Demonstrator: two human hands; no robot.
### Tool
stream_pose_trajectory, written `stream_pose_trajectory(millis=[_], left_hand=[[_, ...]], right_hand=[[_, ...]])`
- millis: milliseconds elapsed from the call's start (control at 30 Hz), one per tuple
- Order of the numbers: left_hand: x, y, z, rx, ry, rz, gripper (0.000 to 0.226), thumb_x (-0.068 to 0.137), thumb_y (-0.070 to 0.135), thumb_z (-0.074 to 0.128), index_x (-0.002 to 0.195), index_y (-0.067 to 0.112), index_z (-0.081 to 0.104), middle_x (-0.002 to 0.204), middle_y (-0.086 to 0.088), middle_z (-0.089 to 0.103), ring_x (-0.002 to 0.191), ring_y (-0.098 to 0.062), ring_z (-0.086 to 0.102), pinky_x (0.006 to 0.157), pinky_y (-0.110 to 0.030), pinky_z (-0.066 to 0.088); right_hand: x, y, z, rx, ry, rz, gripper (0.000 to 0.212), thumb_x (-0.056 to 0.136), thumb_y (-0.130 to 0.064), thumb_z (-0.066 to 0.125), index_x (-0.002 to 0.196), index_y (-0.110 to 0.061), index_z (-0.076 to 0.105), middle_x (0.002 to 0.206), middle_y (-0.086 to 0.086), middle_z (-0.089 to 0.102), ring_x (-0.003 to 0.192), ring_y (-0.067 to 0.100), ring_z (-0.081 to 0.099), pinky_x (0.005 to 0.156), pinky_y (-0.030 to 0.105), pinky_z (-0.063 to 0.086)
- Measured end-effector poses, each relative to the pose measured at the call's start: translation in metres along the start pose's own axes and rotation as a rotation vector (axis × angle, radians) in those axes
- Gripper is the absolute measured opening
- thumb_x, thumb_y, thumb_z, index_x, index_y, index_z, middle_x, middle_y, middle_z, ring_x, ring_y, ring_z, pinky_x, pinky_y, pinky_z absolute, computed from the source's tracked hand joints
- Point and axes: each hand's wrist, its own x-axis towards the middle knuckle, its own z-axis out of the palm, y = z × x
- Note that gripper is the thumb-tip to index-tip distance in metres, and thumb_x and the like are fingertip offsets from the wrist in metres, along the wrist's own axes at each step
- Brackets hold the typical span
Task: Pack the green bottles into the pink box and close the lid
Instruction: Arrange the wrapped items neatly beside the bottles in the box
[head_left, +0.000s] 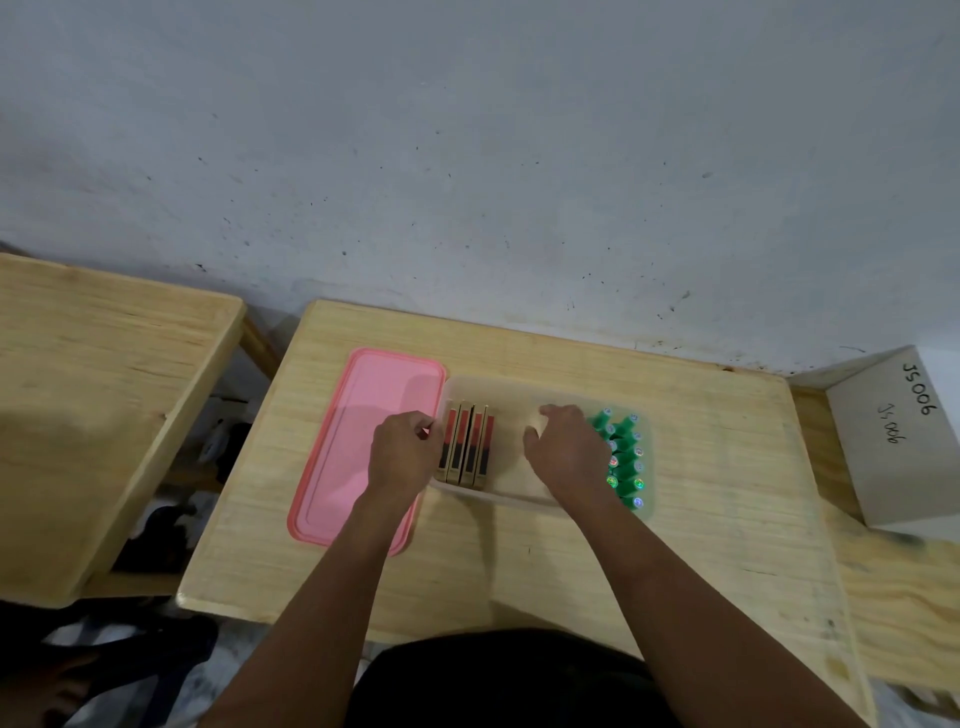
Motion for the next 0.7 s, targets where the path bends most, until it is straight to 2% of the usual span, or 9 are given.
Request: stream_pose_trajectory(millis=[67,133,233,333,433,500,600,700], left_hand=[[-0.001,0.001,-0.001,0.002,0.005,0.006,0.020,0.093,0.015,0.058,0.087,0.001,0.072,0.084,-0.015,0.073,0.066,-0.014,0.058,0.086,-0.036,0.056],[-0.002,0.002,-0.001,0.004,-0.002,0.007,0.020,0.093,0.015,0.058,0.089,0.001,0.072,0.086,-0.014,0.073,0.068,-0.014,0.060,0.088,-0.033,0.054],[-0.002,0.003,-0.002,0.005,-0.012,0.011,0.021,0.093,0.016,0.057,0.095,0.002,0.073,0.092,-0.013,0.074,0.076,-0.019,0.066,0.090,-0.035,0.055],[-0.002,0.002,-0.002,-0.001,-0.013,0.006,0.020,0.093,0.016,0.057,0.095,0.003,0.073,0.090,-0.011,0.074,0.077,-0.020,0.068,0.087,-0.034,0.056],[-0.002,0.002,-0.002,-0.009,-0.010,0.002,0.019,0.093,0.014,0.058,0.092,0.004,0.073,0.086,-0.010,0.074,0.074,-0.018,0.067,0.083,-0.031,0.055],[-0.001,0.001,-0.002,-0.011,-0.009,0.005,0.018,0.092,0.013,0.058,0.093,0.004,0.073,0.086,-0.010,0.074,0.074,-0.017,0.066,0.083,-0.029,0.054],[-0.001,0.001,-0.001,-0.006,-0.008,0.003,0.019,0.093,0.014,0.058,0.095,0.003,0.073,0.088,-0.011,0.074,0.074,-0.016,0.065,0.084,-0.028,0.053],[-0.001,0.001,-0.001,-0.015,-0.006,0.004,0.019,0.093,0.013,0.057,0.095,0.003,0.073,0.090,-0.011,0.074,0.075,-0.016,0.065,0.087,-0.030,0.053]], right_hand=[[0.000,0.001,-0.002,-0.167,-0.069,0.013,0.035,0.094,-0.032,0.052,0.124,-0.015,0.056,0.124,0.006,0.056,0.107,0.027,0.062,0.074,0.032,0.040],[0.000,0.003,0.001,-0.233,-0.113,0.023,0.031,0.092,-0.026,0.056,0.119,-0.011,0.056,0.120,0.008,0.058,0.106,0.029,0.063,0.074,0.032,0.043],[0.001,0.003,0.010,-0.224,-0.109,-0.010,0.028,0.093,-0.016,0.051,0.121,-0.011,0.052,0.119,0.010,0.059,0.106,0.031,0.062,0.074,0.036,0.047],[0.001,0.004,0.018,-0.178,-0.105,-0.046,0.026,0.097,-0.018,0.046,0.122,-0.013,0.053,0.117,0.010,0.059,0.104,0.030,0.062,0.070,0.035,0.043],[0.005,0.008,0.025,-0.084,-0.110,-0.034,0.026,0.096,-0.032,0.050,0.110,-0.014,0.060,0.109,0.007,0.064,0.098,0.027,0.063,0.069,0.031,0.043],[0.009,0.009,0.026,0.065,-0.129,0.008,0.031,0.092,-0.040,0.054,0.110,-0.018,0.064,0.107,0.003,0.068,0.097,0.025,0.064,0.074,0.032,0.047],[0.016,0.007,0.026,0.344,-0.155,0.053,0.040,0.092,-0.034,0.059,0.128,-0.015,0.061,0.121,0.005,0.068,0.106,0.022,0.064,0.091,0.034,0.051],[0.018,0.008,0.023,0.383,-0.145,0.054,0.040,0.093,-0.024,0.056,0.131,-0.012,0.059,0.129,0.007,0.064,0.112,0.021,0.062,0.097,0.034,0.048]])
